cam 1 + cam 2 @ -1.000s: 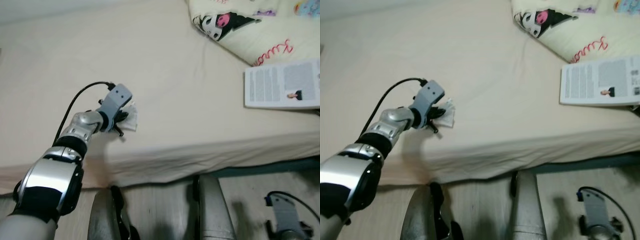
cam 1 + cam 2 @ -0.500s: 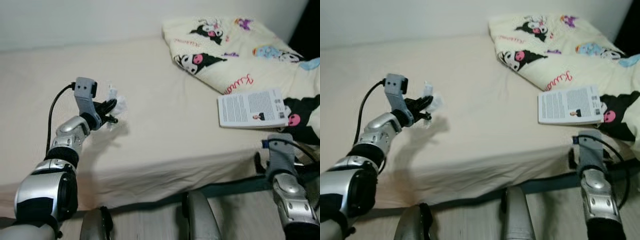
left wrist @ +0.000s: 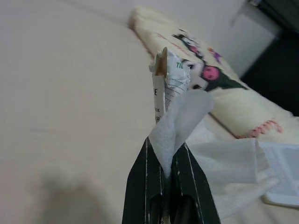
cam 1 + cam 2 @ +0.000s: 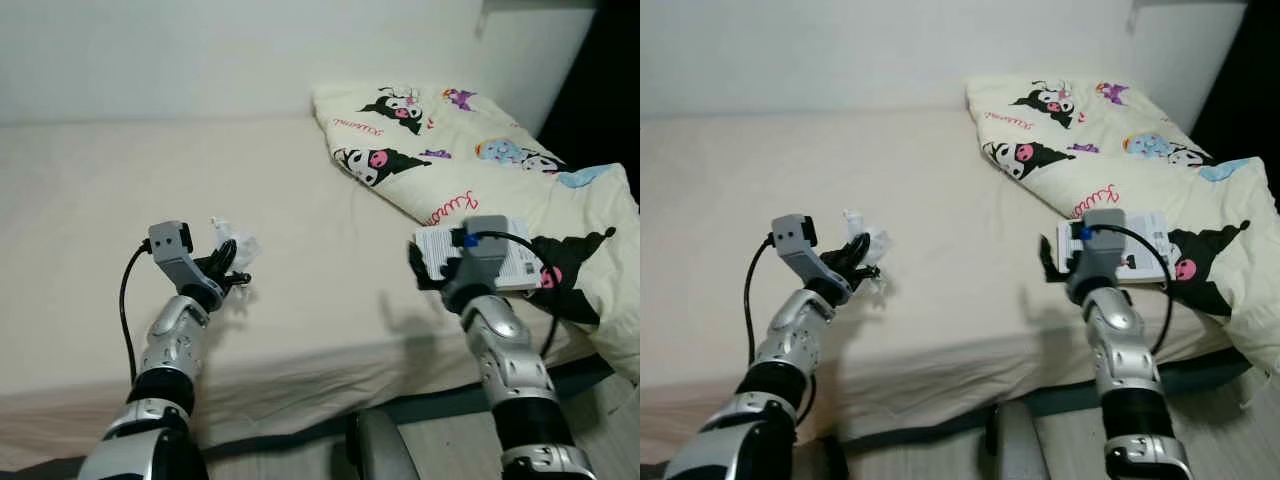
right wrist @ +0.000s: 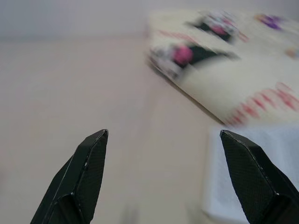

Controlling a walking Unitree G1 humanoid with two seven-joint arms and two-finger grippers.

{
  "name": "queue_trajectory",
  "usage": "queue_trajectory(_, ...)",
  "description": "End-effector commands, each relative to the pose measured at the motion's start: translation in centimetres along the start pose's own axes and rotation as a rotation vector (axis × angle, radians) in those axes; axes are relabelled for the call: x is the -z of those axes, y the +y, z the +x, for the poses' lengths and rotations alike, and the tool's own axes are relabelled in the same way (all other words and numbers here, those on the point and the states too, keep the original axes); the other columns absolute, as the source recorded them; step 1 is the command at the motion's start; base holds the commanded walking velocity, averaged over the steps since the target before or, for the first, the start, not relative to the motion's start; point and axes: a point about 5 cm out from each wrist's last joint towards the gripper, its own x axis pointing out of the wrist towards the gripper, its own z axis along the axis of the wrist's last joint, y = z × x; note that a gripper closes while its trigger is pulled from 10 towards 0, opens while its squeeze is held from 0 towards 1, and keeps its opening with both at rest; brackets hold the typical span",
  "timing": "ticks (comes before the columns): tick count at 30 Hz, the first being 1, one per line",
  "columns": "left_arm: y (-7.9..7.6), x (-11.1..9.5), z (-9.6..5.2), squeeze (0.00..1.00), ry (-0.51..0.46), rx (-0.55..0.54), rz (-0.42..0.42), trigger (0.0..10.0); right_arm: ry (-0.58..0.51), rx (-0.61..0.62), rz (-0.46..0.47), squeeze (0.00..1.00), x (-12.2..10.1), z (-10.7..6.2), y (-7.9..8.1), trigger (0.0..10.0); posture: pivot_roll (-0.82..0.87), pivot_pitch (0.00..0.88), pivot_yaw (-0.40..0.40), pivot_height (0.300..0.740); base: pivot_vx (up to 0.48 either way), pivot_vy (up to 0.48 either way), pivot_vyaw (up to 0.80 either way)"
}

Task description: Clean up the room

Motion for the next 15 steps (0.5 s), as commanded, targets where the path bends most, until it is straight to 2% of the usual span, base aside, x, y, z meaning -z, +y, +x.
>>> queue_trajectory(1,-0.5,0.9,-0.3,0.0,0.024,0.005,-0.006,10.0,-0.019,-0.037,0.011,0.0,-0.2,0.3,0.5,10.0,-0.07,0.0,-0.066,0.582,0.0,0.0,0.0)
queue_trajectory(6,-1.1,1.3,-0.5,0.0,0.03,0.012,-0.007,10.0,-0.018,-0.053,0.015,0.0,-0.2,0.6,0.9,10.0,-0.07,0.0,-0.076,0.592,0.0,0.0,0.0)
queue_trajectory(9,-1.8,1.4,-0.6,0.0,0.034,0.018,0.025,10.0,0.017,-0.012,0.012,0.0,0.6,0.7,0.4,10.0,-0.07,0.0,-0.081,0.601,0.0,0.0,0.0)
queue_trajectory(11,-2.2,1.4,-0.6,0.0,0.033,0.022,0.041,10.0,0.08,0.069,0.009,0.0,1.8,0.6,-0.7,10.0,-0.07,0.0,-0.08,0.606,0.0,0.0,0.0)
queue_trajectory(13,-2.4,1.4,-0.7,0.0,0.033,0.024,0.05,10.0,0.196,0.209,0.031,0.0,4.3,-0.4,-3.0,10.0,-0.07,0.0,-0.079,0.606,0.0,0.0,0.0)
queue_trajectory(15,-2.5,1.3,-0.7,0.0,0.033,0.024,0.05,10.0,0.221,0.241,0.058,0.0,5.1,-0.9,-3.6,10.0,-0.07,0.0,-0.078,0.606,0.0,0.0,0.0)
